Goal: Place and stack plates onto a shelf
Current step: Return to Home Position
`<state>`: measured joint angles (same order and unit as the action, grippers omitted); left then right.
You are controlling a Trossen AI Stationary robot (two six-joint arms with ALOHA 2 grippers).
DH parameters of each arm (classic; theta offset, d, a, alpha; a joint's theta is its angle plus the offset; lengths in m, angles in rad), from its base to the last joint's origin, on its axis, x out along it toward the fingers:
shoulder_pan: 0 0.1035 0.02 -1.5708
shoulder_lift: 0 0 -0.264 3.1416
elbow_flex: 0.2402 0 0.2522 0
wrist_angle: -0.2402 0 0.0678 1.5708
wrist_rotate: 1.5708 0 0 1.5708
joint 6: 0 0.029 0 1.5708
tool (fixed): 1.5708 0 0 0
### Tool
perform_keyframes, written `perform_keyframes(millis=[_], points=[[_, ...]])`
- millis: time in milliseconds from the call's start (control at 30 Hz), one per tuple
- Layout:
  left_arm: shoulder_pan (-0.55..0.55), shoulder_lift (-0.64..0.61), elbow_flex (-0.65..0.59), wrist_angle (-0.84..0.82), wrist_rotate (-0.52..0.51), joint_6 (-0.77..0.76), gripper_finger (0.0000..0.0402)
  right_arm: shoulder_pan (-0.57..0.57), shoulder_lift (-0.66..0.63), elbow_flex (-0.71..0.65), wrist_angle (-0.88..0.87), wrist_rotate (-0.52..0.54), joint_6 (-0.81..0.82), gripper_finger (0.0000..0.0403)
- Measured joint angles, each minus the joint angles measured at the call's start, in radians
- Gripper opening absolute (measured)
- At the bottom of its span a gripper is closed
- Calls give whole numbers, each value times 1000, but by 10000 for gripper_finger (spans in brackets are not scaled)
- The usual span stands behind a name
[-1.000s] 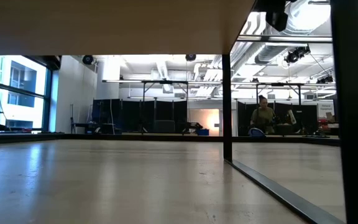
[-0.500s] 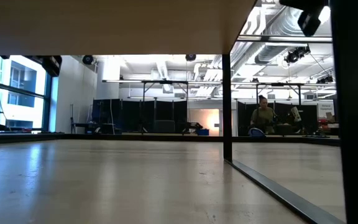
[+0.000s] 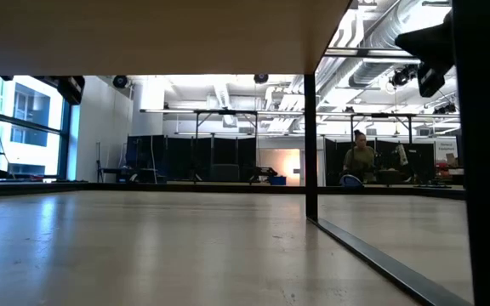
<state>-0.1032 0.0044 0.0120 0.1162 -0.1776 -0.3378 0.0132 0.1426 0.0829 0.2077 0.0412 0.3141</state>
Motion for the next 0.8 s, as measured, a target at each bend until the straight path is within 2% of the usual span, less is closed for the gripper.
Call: perform_keyframes(millis=[100,300,800], points=[[0,0,0,0,0,0,0,0,-49,-32,-13,-24,-52,0],[0,0,0,0,0,0,0,0,-139,-73,-153,-26,-113,0],[0,0,0,0,0,0,0,0,-132,-72,-196,-46,-106,0]])
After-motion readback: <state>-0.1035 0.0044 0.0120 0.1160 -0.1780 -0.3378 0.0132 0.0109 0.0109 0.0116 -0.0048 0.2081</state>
